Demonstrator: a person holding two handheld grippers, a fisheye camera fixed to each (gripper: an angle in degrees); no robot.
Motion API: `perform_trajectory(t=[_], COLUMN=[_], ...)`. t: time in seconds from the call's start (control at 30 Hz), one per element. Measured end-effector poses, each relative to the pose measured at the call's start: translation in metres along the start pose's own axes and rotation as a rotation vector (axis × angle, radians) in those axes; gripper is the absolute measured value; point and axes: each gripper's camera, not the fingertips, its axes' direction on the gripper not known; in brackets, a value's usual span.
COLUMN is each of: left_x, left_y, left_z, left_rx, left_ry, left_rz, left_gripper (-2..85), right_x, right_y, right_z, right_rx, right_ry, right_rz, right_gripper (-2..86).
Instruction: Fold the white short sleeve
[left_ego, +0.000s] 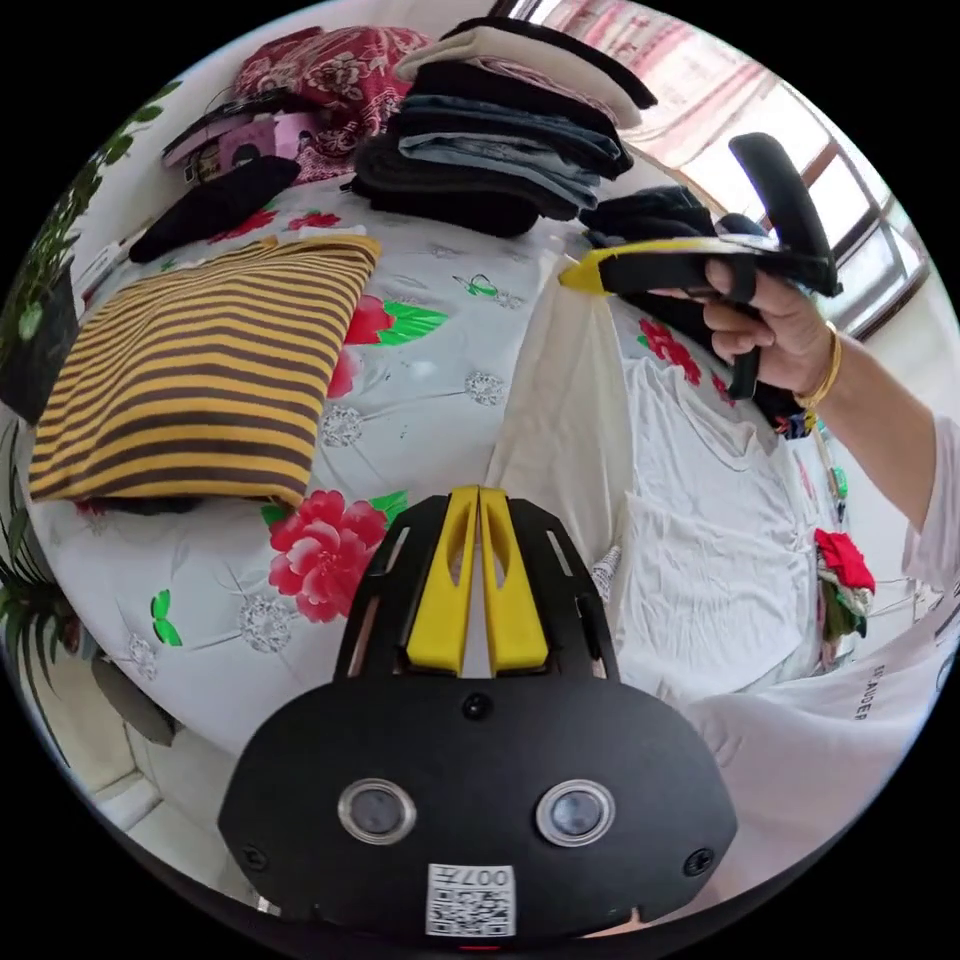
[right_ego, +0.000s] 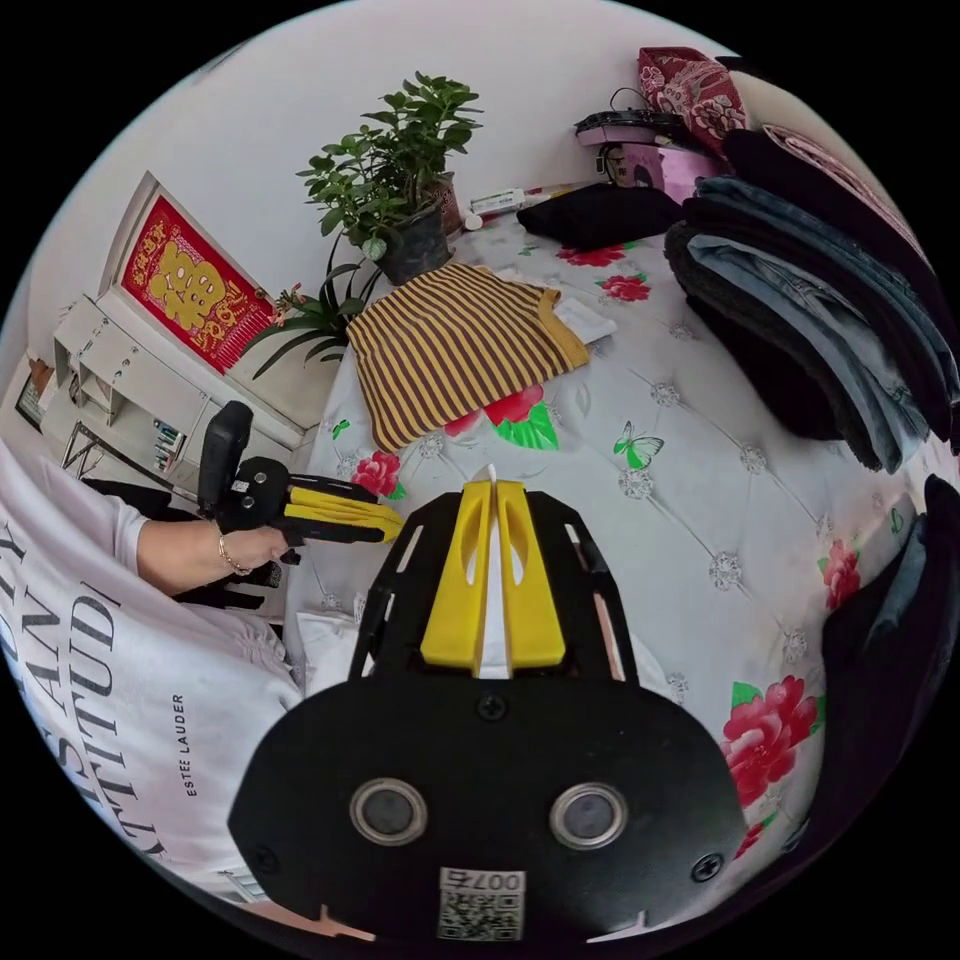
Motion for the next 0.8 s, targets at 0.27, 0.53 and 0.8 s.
perform_trajectory(t=[0.27, 0.53, 0.8], left_x=[-0.022, -0.004, 0.016], left_y=[0.000, -0.009, 0.002], left_z=[0.005, 0.010, -0.049], left_rx=[-0.008, -0.022, 0.147], left_ry=[0.260, 0.128, 0.180], left_rz=[-0.143, -0.151, -0.079], left_gripper=[10.1, -0.6, -1.0], right_x=[0.010, 0.016, 0.035], right_y=[0.004, -0.003, 0.009], right_z=[-0.004, 0.000, -0.010], right_rx=[0.025, 0.025, 0.046], right_ry=[-0.015, -0.013, -0.022], right_rz=[0.021, 0.003, -0.002], right_gripper=[-0.3, -0.3, -0.3])
